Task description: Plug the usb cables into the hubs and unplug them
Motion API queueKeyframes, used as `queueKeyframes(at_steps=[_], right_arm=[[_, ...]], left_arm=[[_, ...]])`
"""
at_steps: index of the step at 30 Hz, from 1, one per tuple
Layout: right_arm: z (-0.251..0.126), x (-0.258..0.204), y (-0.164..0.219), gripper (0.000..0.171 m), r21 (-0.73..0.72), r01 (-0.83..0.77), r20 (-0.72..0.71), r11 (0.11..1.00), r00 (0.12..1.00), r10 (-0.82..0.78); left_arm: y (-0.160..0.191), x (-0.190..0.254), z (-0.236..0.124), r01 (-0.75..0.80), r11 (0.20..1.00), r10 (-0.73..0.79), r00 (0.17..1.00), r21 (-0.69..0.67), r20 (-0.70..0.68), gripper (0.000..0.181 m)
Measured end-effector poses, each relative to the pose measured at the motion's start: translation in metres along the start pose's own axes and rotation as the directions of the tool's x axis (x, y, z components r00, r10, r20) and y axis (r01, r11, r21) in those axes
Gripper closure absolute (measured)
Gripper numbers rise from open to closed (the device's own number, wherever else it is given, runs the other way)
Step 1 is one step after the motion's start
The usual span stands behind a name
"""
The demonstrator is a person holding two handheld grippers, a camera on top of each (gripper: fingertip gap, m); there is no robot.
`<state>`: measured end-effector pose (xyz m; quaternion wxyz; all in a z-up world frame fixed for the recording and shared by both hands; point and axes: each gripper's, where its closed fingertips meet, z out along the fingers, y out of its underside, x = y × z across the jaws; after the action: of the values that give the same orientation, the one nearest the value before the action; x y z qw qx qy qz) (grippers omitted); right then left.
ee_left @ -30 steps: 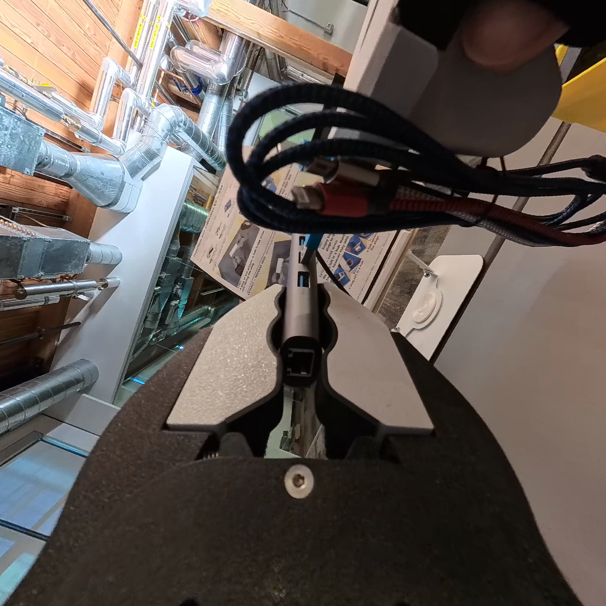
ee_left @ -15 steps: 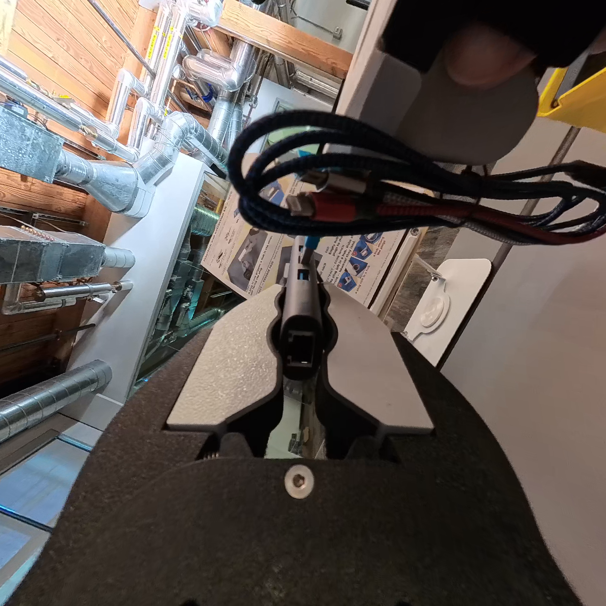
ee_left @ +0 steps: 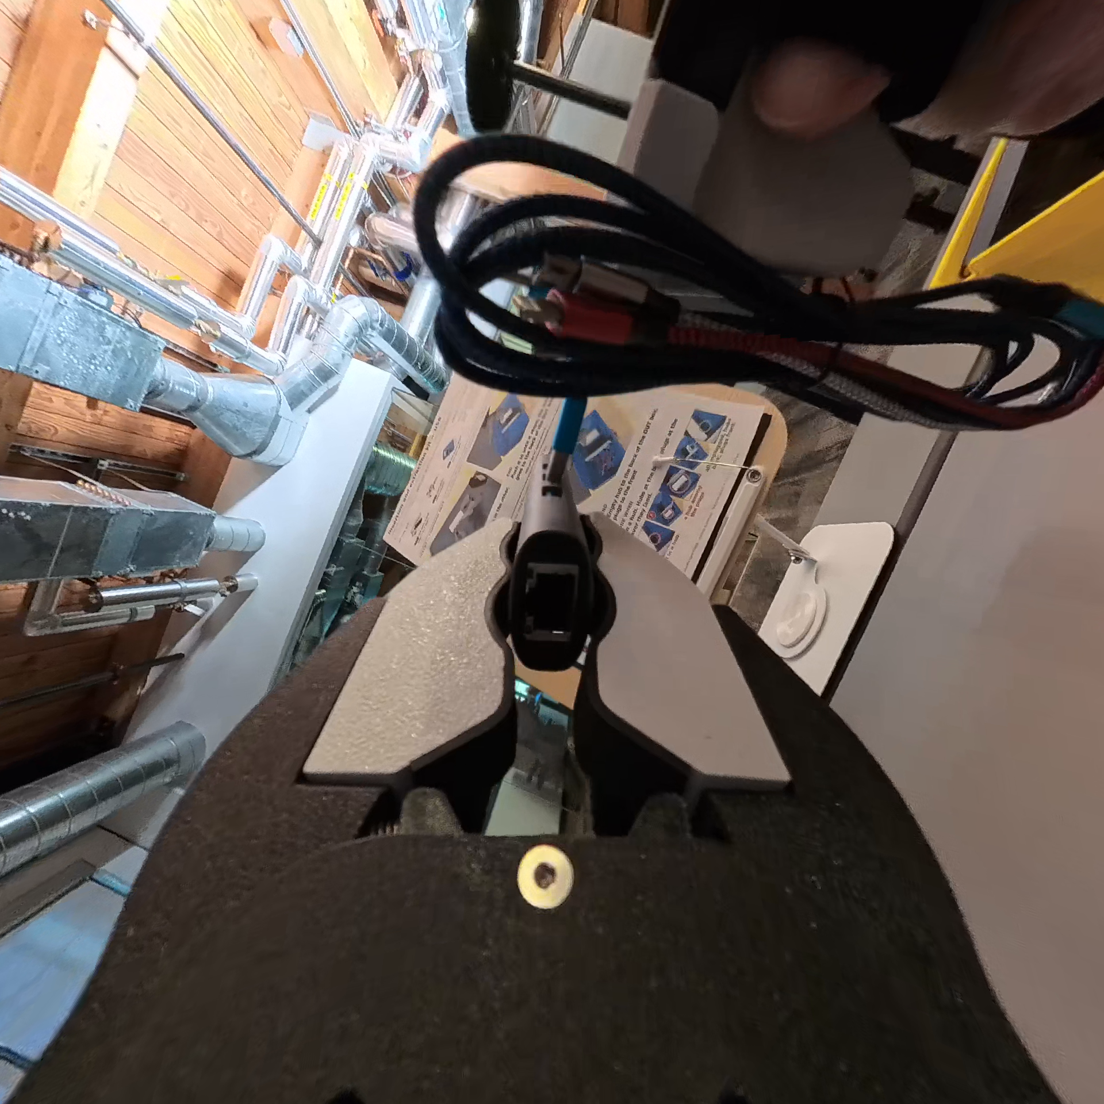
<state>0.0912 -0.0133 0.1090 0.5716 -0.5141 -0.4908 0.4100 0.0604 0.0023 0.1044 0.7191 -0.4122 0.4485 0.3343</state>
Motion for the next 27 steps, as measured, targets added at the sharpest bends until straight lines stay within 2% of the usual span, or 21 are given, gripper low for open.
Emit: queueKeyframes(at_steps=[8, 13, 27], right_arm=[[-0.009, -0.008, -0.001, 0.167, -0.058, 0.064, 0.053, 0.996, 0.997, -0.061], [-0.009, -0.008, -0.003, 0.166, -0.048, 0.039, 0.067, 0.998, 0.997, -0.035], [-0.009, -0.013, -0.009, 0.166, -0.007, 0.074, 0.075, 0.997, 0.995, -0.073]], left_arm=[[-0.009, 0.012, -0.005, -0.071, 0.995, 0.075, 0.995, 0.069, -0.064, 0.164], [-0.013, 0.010, -0.006, -0.014, 0.996, 0.022, 0.997, 0.092, -0.077, 0.164], [-0.017, -0.004, -0.012, -0.008, 0.994, 0.010, 1.000, 0.114, -0.025, 0.164]])
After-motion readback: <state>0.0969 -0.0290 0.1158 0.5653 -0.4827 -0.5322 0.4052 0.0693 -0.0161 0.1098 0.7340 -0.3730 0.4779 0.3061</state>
